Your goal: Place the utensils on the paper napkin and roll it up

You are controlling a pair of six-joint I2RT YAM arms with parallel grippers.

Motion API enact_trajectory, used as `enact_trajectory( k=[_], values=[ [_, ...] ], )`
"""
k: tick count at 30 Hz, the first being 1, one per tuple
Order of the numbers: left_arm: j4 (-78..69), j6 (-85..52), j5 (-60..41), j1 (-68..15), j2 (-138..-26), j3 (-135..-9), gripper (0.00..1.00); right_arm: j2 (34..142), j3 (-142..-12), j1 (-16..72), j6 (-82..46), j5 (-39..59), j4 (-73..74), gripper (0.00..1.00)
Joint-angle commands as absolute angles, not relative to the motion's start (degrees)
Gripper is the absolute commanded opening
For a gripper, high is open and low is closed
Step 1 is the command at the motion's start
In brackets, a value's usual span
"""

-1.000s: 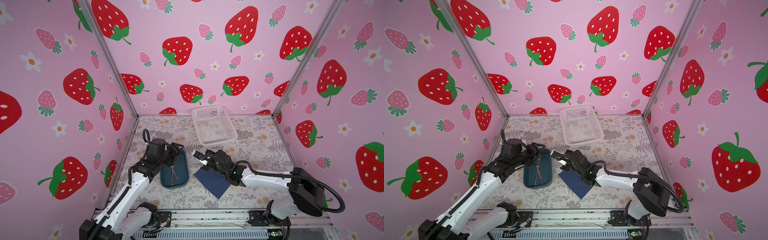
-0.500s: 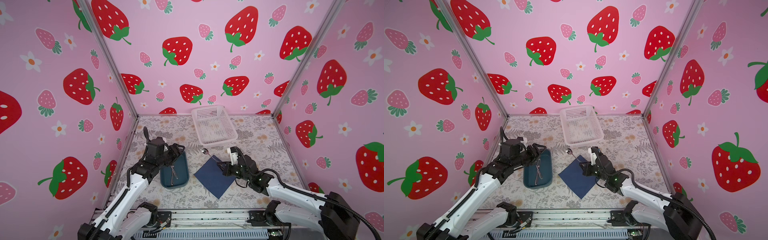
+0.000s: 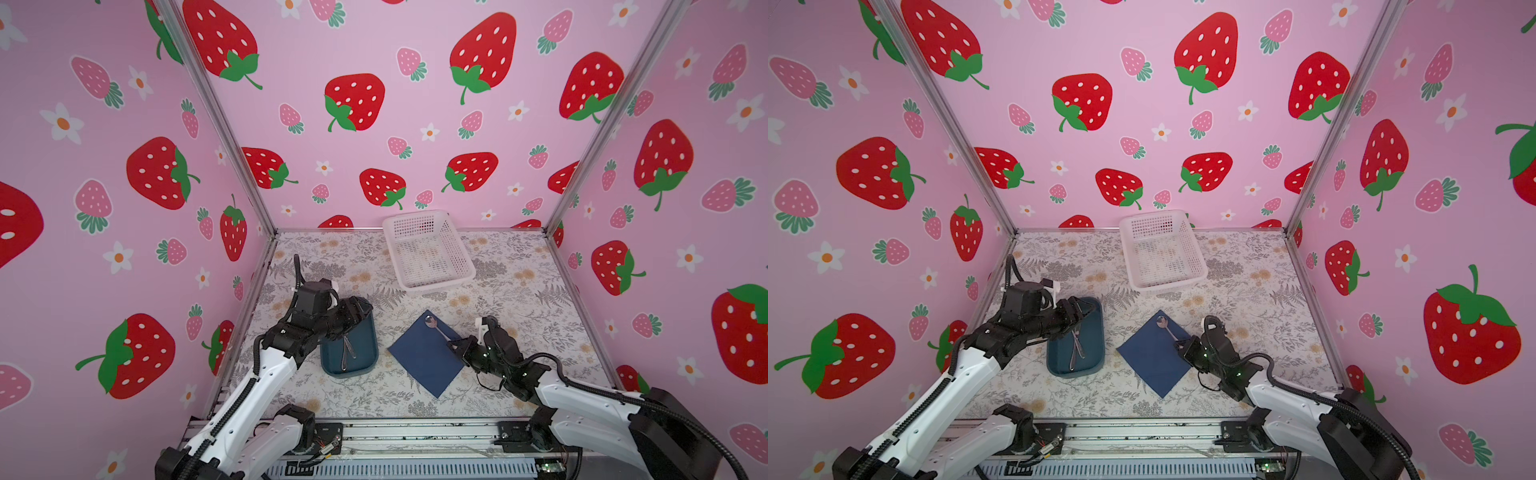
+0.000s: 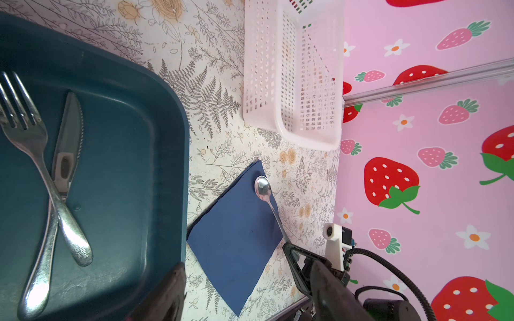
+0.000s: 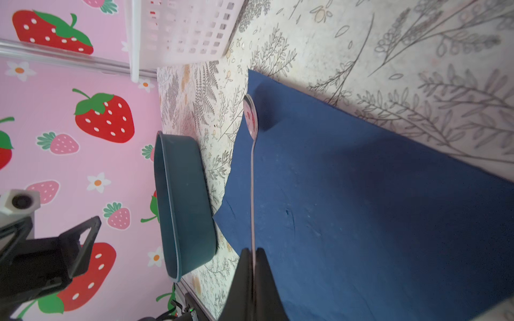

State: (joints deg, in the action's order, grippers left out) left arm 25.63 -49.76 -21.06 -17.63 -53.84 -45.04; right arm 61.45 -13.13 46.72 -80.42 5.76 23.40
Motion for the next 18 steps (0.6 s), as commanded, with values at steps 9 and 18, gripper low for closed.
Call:
enact_trajectory(
  k=[9,18],
  values=[
    [27.35,-43.61,-20.76,-17.00,-49.22,-44.27,0.73,65.80,-13.82,48.96,-87.54,1.64,23.30,0.09],
    [29.96,-43.11,-26.62,-15.79,-56.98,-47.49,0.73,59.57,-14.68,51.86,-84.18,4.65,13.62,0.38]
  ],
)
